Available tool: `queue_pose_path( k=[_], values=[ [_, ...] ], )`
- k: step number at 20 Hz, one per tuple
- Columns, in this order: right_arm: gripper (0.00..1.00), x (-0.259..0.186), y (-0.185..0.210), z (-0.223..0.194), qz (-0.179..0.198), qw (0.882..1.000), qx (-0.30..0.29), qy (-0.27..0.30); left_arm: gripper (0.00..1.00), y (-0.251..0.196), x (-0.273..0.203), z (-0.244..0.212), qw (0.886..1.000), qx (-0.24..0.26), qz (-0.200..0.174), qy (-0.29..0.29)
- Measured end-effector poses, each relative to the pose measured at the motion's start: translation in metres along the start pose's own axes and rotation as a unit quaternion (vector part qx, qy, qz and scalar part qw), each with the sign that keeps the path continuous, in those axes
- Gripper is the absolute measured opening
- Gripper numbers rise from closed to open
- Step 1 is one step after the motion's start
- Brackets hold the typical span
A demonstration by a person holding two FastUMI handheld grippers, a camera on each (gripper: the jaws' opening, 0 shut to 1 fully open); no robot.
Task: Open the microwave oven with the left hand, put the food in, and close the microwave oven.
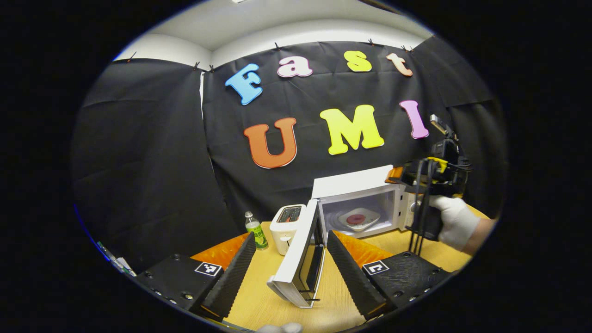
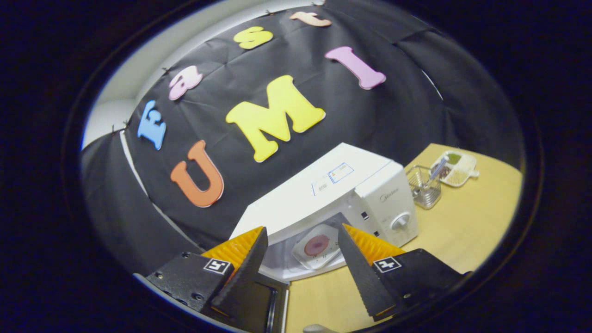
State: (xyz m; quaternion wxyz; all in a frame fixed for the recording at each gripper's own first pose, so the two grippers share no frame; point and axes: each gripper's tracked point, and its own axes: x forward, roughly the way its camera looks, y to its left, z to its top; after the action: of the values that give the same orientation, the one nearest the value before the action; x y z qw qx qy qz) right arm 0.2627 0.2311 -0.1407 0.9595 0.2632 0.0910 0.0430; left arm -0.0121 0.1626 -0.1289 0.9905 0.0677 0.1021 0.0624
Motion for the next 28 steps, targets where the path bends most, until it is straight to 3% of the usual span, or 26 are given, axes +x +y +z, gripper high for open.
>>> queue_pose_path(
  k=[4, 11, 13, 14, 15, 19, 22, 28],
  values=[
    [0.97, -0.07, -0.019, 0.033, -0.011, 0.997, -0.079, -0.002, 0.95, 0.029, 0.007, 0.005, 1.0, 0.005, 0.024, -0.011],
    [0.98, -0.148, -0.048, 0.09, -0.036, 0.982, -0.185, -0.029, 0.95, 0.076, 0.021, -0.015, 0.998, -0.015, 0.054, -0.01],
    [0.98, -0.165, -0.055, 0.097, -0.044, 0.979, -0.194, -0.03, 0.95, 0.088, 0.026, -0.027, 0.998, -0.028, 0.064, -0.006],
    [0.98, -0.172, -0.058, 0.098, -0.048, 0.978, -0.198, -0.031, 0.88, 0.096, 0.027, -0.035, 0.997, -0.035, 0.069, 0.001],
    [0.98, -0.179, -0.059, 0.099, -0.05, 0.978, -0.201, -0.029, 0.95, 0.102, 0.028, -0.043, 0.996, -0.041, 0.077, 0.009],
    [0.98, -0.191, -0.056, 0.094, -0.051, 0.98, -0.193, -0.016, 0.92, 0.114, 0.027, -0.066, 0.995, -0.043, 0.086, 0.024],
    [0.98, -0.199, -0.057, 0.09, -0.05, 0.981, -0.189, -0.007, 0.0, 0.12, 0.032, -0.081, 0.995, -0.051, 0.086, 0.026],
    [0.98, -0.209, -0.064, 0.093, -0.06, 0.981, -0.183, 0.004, 0.0, 0.115, 0.045, -0.165, 0.99, -0.056, 0.079, 0.098]
  ],
)
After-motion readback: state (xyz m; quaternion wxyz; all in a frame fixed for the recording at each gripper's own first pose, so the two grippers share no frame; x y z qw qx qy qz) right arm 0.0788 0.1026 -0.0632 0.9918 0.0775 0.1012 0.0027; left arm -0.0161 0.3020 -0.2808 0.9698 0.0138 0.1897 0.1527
